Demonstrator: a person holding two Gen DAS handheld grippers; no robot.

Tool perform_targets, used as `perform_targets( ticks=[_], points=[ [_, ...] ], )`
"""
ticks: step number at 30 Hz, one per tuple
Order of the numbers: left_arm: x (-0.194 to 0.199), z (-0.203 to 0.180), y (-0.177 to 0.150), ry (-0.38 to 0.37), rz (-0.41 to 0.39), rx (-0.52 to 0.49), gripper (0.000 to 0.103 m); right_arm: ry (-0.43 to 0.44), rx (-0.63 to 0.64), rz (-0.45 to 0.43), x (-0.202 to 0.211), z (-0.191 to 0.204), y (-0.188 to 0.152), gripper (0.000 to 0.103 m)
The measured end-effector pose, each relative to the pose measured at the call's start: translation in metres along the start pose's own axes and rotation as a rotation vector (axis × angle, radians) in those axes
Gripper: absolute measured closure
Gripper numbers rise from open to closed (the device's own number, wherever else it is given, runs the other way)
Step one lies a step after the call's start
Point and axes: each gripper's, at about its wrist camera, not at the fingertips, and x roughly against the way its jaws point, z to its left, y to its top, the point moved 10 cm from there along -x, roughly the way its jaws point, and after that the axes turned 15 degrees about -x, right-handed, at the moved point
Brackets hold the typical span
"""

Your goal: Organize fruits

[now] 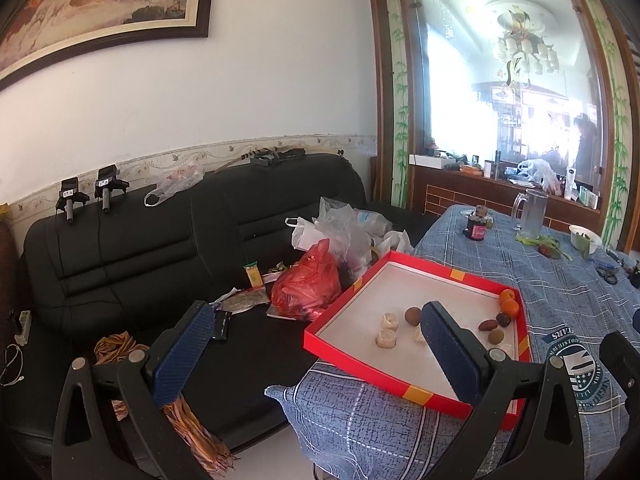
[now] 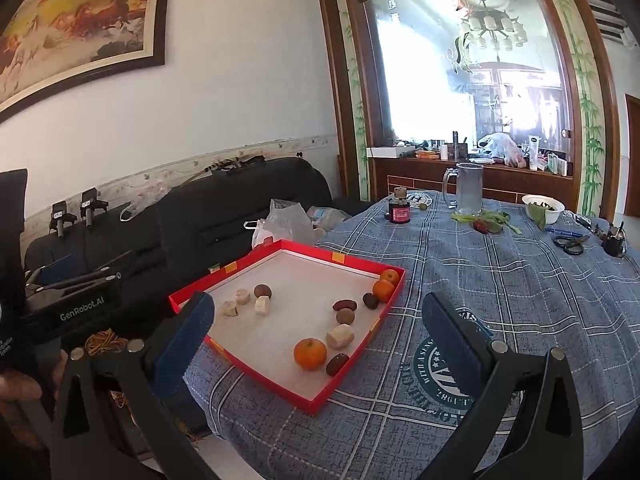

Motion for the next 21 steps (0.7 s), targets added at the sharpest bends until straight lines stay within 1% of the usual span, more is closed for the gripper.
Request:
perform_targets(
  ticks=[21],
  points=[
    [-0.0040, -0.0072, -0.0075, -0.018, 0.023, -0.018, 0.000, -0.006, -0.018, 0.015, -0.0021, -0.0048, -0.0020, 0.000]
  ],
)
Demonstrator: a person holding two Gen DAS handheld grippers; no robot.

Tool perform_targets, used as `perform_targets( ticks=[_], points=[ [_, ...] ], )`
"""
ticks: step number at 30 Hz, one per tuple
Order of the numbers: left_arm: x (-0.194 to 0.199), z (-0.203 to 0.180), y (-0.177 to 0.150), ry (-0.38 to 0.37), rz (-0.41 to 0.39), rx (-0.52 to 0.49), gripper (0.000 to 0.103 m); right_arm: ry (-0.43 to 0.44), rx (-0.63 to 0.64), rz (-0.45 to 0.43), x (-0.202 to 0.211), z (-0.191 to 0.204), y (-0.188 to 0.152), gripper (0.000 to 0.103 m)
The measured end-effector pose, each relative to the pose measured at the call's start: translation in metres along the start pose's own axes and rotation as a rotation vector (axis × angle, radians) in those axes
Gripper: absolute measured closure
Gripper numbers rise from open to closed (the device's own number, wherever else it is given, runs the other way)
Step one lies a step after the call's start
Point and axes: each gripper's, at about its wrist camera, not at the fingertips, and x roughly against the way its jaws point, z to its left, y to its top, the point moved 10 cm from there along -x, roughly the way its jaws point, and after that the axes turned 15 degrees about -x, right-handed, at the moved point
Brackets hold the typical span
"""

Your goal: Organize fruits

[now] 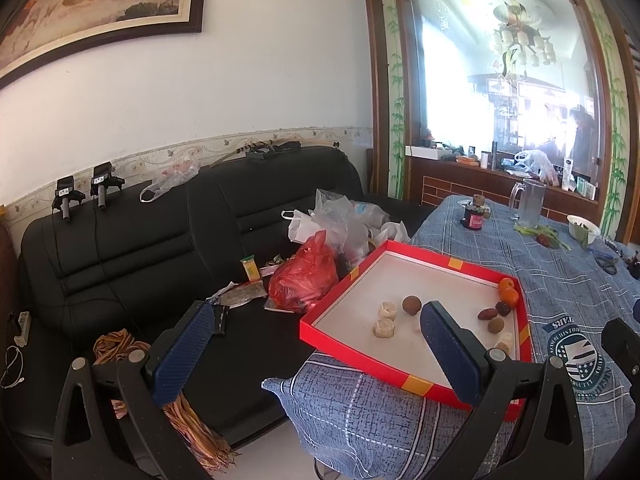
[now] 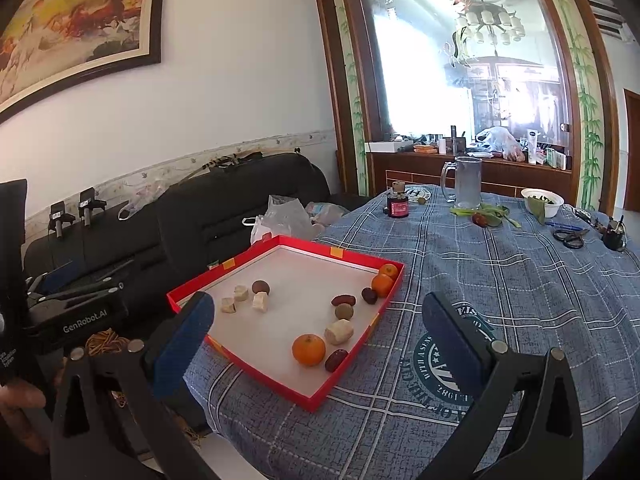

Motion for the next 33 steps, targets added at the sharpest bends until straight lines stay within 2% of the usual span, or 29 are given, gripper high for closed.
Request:
perform_targets(
  ticks=[33],
  points=[
    [-0.002, -0.012, 0.000, -0.041, 0.000, -0.053, 0.000, 0.000, 0.025, 0.022, -0.004, 0.000, -0.007, 0.000]
  ],
)
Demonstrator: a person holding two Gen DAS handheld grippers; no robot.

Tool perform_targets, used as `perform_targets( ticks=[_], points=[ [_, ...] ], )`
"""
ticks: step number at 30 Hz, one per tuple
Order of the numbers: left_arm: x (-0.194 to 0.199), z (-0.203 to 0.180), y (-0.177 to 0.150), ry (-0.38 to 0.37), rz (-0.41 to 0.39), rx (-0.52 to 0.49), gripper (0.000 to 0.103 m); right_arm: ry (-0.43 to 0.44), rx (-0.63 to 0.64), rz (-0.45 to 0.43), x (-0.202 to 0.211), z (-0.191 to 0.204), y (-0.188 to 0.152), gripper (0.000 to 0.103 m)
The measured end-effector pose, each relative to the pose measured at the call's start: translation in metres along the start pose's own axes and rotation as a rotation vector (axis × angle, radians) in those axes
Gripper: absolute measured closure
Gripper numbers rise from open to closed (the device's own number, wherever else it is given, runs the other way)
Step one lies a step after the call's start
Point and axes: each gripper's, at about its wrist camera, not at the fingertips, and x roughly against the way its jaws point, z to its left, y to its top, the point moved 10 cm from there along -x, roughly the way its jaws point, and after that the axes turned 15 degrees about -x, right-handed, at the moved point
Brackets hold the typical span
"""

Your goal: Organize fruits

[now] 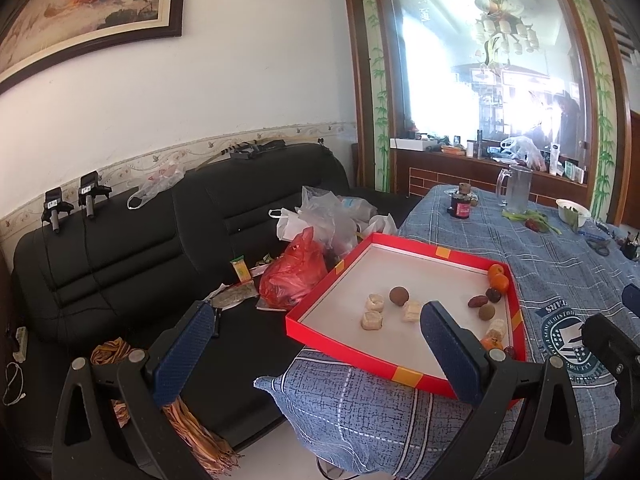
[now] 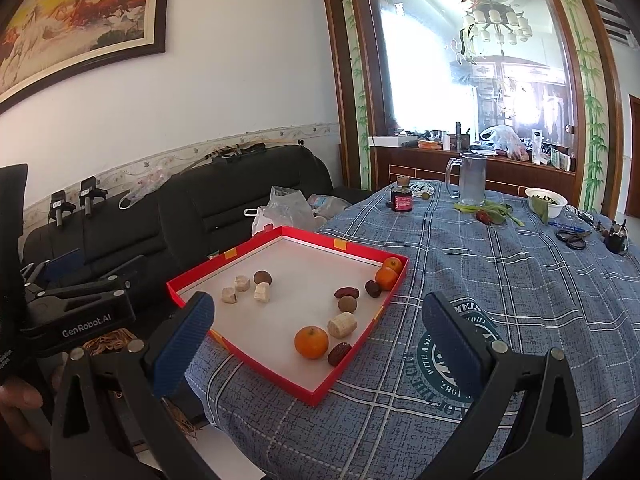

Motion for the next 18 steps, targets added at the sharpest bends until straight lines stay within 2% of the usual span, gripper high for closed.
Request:
perform_targets(
  ticks=[18],
  points=[
    [-0.0041, -0.0018, -0.0020, -0.040, 0.000, 0.022, 0.000, 0.000, 0.011, 0.022, -0.0051, -0.0036, -0.0024, 0.000]
  ],
)
